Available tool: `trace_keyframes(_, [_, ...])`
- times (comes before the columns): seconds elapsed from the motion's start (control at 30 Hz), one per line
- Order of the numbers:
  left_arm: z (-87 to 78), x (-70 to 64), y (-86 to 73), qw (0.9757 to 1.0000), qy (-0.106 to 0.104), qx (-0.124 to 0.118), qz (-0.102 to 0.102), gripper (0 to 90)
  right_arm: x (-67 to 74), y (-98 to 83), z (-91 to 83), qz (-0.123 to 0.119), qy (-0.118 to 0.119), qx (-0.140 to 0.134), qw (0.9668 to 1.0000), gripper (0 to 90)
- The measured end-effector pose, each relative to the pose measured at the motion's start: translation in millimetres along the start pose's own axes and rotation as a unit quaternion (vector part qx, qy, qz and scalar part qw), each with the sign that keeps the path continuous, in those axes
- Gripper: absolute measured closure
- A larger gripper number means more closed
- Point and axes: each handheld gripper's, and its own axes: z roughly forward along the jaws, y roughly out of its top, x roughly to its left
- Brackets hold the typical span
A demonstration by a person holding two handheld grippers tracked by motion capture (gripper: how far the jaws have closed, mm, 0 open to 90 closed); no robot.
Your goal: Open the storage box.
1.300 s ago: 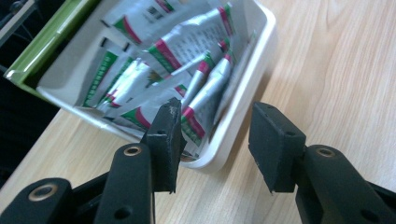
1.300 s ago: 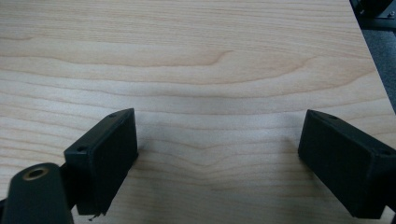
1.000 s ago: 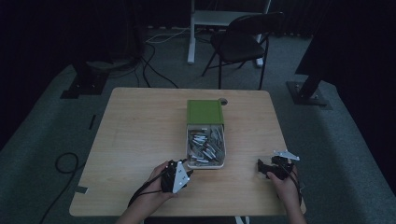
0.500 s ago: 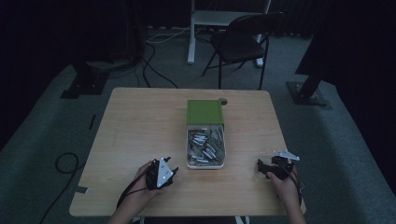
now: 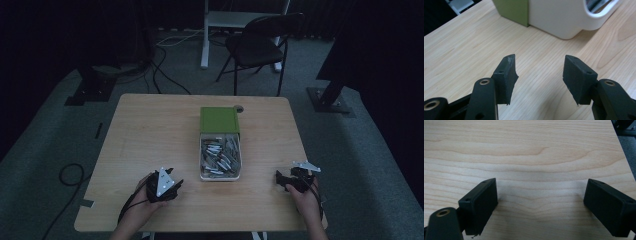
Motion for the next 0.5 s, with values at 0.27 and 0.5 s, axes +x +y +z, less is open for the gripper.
trace_keyframes(0.27, [-7.7,14.8,-13.5,0.9994,0.004,0.005,-0.033,41.6,0.0,0.0,0.0,0.000,0.000,0.000,1.0000,11.4])
trace_keyframes(0.5, [-14.3,28.3,-22.4,0.9978,0.011,0.003,-0.066,38.4,0.0,0.0,0.0,0.000,0.000,0.000,1.0000,11.4])
